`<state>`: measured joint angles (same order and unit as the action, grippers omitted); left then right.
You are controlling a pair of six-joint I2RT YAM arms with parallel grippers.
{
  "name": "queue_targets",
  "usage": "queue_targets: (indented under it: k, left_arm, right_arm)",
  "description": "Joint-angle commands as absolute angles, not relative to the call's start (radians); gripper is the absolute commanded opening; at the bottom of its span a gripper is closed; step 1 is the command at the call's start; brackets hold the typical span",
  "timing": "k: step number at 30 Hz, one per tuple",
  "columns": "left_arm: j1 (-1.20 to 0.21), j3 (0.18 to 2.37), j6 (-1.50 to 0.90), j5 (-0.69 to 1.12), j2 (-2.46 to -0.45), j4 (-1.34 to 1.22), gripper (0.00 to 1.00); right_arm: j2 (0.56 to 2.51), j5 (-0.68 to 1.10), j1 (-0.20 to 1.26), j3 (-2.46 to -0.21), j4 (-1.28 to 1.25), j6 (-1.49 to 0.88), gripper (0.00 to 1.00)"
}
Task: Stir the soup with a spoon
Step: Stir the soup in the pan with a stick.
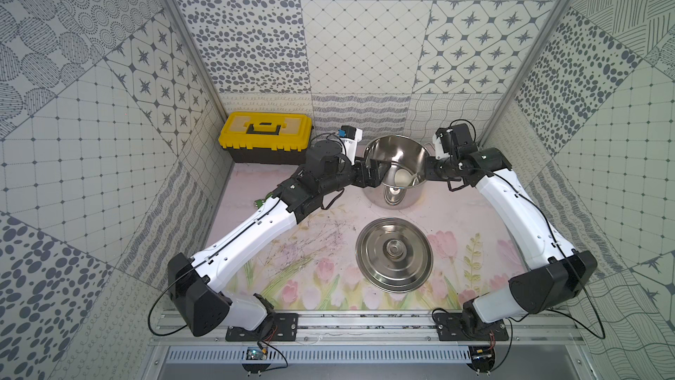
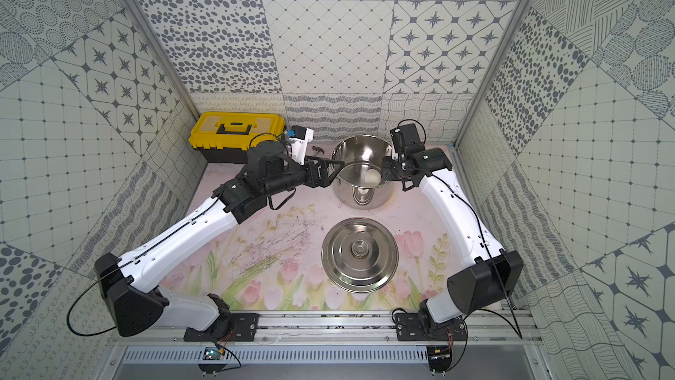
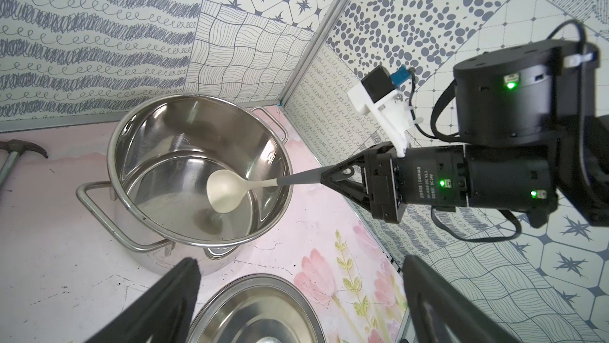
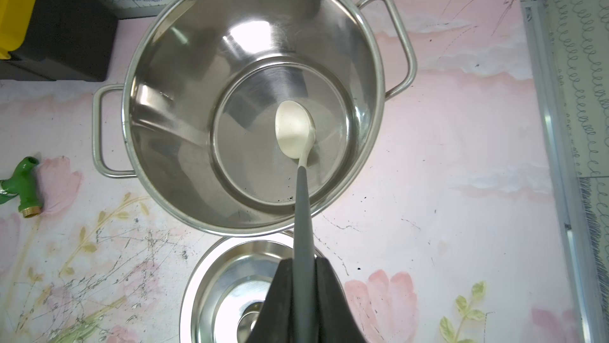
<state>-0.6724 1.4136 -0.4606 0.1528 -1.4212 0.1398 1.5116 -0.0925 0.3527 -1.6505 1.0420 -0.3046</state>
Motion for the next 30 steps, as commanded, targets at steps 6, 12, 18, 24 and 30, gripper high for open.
queue_targets:
  k: [6,12,18,24,30]
  left_arm:
    - [-0.676,1.440,-0.453,0.152,-1.433,0.110,1.00]
    - [-0.683,1.405,-0.466,0.135,-1.401,0.098,1.00]
    - [-0.685,1.389,-0.462,0.129,-1.383,0.105,1.00]
    - [-0.686,1.375,-0.462,0.120,-1.373,0.087,1.00]
    - [-0.684,1.378,-0.456,0.125,-1.385,0.071,1.00]
  right_arm:
    - [1.594,-0.076,0.433,-1.745,0.969,-0.339,0.00]
    - [1.701,-0.124,0.429,-1.869,0.971,-0.299,0.00]
    - [1.781,-0.153,0.381,-1.971,0.996,-0.277,0.00]
    - [1.777,-0.180,0.335,-1.983,1.028,-0.233,0.00]
    - [1.697,-0.180,0.319,-1.903,1.034,-0.209,0.00]
